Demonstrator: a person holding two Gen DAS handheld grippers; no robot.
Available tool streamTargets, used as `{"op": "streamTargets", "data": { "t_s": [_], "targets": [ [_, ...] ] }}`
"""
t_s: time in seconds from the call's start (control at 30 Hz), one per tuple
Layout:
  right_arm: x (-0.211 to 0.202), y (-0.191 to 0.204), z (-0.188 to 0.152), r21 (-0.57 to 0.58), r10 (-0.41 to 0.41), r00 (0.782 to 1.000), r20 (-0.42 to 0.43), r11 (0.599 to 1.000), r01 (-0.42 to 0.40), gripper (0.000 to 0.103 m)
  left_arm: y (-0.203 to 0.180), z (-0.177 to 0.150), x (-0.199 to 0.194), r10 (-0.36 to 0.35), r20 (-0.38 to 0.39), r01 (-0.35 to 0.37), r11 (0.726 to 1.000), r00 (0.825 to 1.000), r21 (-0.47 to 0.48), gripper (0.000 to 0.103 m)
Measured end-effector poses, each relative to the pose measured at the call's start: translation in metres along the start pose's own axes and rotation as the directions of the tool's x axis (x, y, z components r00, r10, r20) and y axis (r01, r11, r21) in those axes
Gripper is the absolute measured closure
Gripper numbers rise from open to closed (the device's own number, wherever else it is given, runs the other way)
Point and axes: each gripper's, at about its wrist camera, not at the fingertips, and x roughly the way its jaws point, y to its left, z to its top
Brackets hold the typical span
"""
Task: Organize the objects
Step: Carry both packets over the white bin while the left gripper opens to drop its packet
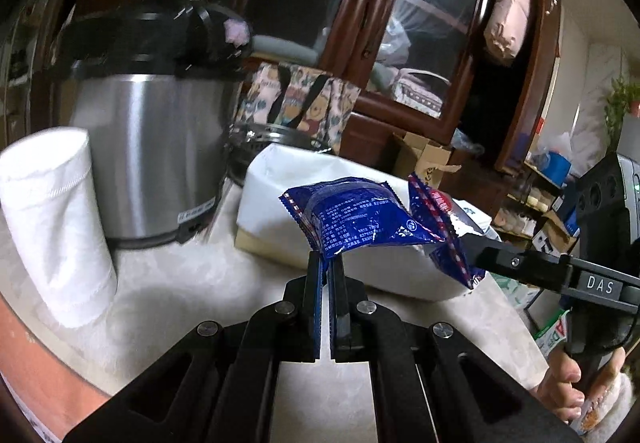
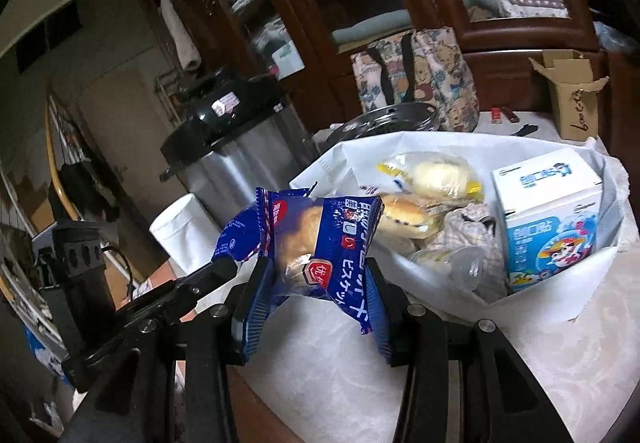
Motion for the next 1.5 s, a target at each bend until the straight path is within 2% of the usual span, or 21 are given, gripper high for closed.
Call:
{"op": "streamTargets", "data": {
  "t_s": [0.1, 0.3, 0.6, 0.7, 0.8, 0.97, 1.07, 1.17, 1.27, 1.37, 1.4, 1.43, 1.5],
  "targets": [
    [-0.007, -0.007, 0.003, 0.024, -0.022, 0.999, 0.031, 0.999, 0.021, 0.06, -0.014, 0.01, 0.01, -0.004, -0.006, 0.004, 1.0, 1.0, 0.025, 0.101],
    [-0.024, -0.037, 0.01, 0.142, -0.05, 0.995, 0.09, 0.989, 0.036, 0.06, -0.04, 0.032, 0.032, -0.043, -0.03, 0.045, 0.997, 0.999, 0.067, 0.101],
    [-0.036, -0.064, 0.015, 0.225, -0.121, 0.984, 0.129, 0.97, 0.09, 0.06, -0.06, 0.047, 0.063, -0.059, -0.091, 0.07, 0.99, 0.994, 0.122, 0.101],
    [-0.039, -0.069, 0.015, 0.239, -0.142, 0.981, 0.135, 0.965, 0.107, 0.06, -0.057, 0.049, 0.077, -0.071, -0.134, 0.084, 0.992, 0.988, 0.092, 0.101],
    [-0.041, -0.075, 0.014, 0.264, -0.155, 0.977, 0.146, 0.958, 0.113, 0.06, -0.043, 0.047, 0.09, -0.1, -0.171, 0.105, 0.994, 0.98, 0.019, 0.101],
    [-0.041, -0.085, 0.013, 0.307, -0.166, 0.976, 0.143, 0.945, 0.115, 0.06, -0.031, 0.038, 0.101, -0.096, -0.189, 0.093, 0.995, 0.977, -0.022, 0.101],
    [-0.041, -0.086, 0.013, 0.306, -0.174, 0.975, 0.142, 0.944, 0.124, 0.06, -0.026, 0.035, 0.107, -0.14, -0.188, 0.129, 0.989, 0.972, -0.073, 0.1],
    [-0.04, -0.084, 0.013, 0.301, -0.174, 0.975, 0.141, 0.946, 0.125, 0.06, -0.027, 0.033, 0.107, -0.164, -0.175, 0.15, 0.985, 0.971, -0.089, 0.097],
    [-0.04, -0.081, 0.013, 0.288, -0.179, 0.974, 0.139, 0.948, 0.134, 0.06, -0.029, 0.03, 0.103, -0.179, -0.172, 0.164, 0.981, 0.969, -0.102, 0.084],
    [-0.037, -0.077, 0.012, 0.274, -0.191, 0.973, 0.131, 0.95, 0.15, 0.06, -0.034, 0.03, 0.092, -0.192, -0.155, 0.18, 0.98, 0.969, -0.084, 0.065],
    [-0.036, -0.077, 0.013, 0.27, -0.197, 0.972, 0.128, 0.95, 0.157, 0.06, -0.035, 0.03, 0.088, -0.184, -0.148, 0.174, 0.982, 0.972, -0.077, 0.056],
    [-0.035, -0.076, 0.013, 0.263, -0.206, 0.971, 0.125, 0.95, 0.167, 0.06, -0.036, 0.03, 0.083, -0.175, -0.136, 0.167, 0.983, 0.975, -0.072, 0.052],
    [-0.032, -0.074, 0.012, 0.244, -0.23, 0.966, 0.118, 0.95, 0.197, 0.06, -0.033, 0.03, 0.076, -0.176, -0.122, 0.169, 0.983, 0.977, -0.071, 0.052]
  ]
}}
